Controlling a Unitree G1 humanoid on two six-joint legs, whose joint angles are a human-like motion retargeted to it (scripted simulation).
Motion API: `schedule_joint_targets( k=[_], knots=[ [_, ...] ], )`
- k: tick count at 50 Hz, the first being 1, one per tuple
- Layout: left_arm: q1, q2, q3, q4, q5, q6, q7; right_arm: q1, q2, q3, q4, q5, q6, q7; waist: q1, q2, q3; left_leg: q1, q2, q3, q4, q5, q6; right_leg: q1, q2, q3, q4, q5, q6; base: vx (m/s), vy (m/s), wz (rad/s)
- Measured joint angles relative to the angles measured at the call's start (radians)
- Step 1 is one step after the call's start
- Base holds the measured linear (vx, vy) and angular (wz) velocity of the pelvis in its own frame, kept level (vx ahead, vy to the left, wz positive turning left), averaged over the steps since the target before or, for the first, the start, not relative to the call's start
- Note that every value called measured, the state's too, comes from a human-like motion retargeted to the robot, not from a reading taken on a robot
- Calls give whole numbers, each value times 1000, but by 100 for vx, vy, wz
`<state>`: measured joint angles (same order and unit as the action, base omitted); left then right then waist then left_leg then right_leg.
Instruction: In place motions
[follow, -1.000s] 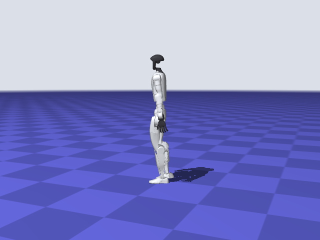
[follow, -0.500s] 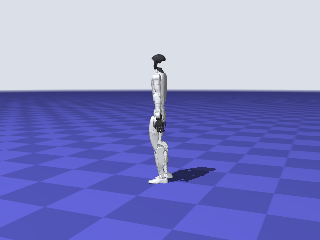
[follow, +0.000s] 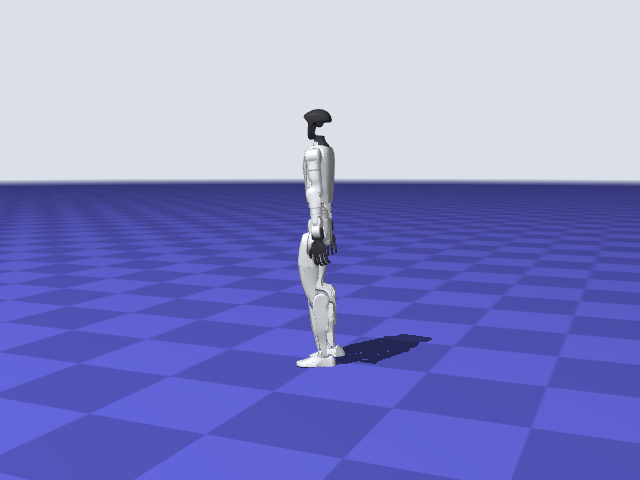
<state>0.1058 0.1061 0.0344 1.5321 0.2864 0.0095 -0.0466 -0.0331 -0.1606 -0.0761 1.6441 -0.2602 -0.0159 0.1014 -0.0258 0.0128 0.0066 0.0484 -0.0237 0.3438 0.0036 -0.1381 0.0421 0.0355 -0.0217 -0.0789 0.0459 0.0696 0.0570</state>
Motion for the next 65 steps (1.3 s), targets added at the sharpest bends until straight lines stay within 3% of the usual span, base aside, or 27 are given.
schedule_joint_targets(
  k=[65],
  knots=[
    [8, -1, -7, 6, 21, 2, -5, -1, 5, 6, -13, -16, 14, 24, -19, -4, -26, -3, -8, 21, -3, -12, 8, -19, -3, 23, -1, 2, 3, 0, 0, 0]
  ],
)
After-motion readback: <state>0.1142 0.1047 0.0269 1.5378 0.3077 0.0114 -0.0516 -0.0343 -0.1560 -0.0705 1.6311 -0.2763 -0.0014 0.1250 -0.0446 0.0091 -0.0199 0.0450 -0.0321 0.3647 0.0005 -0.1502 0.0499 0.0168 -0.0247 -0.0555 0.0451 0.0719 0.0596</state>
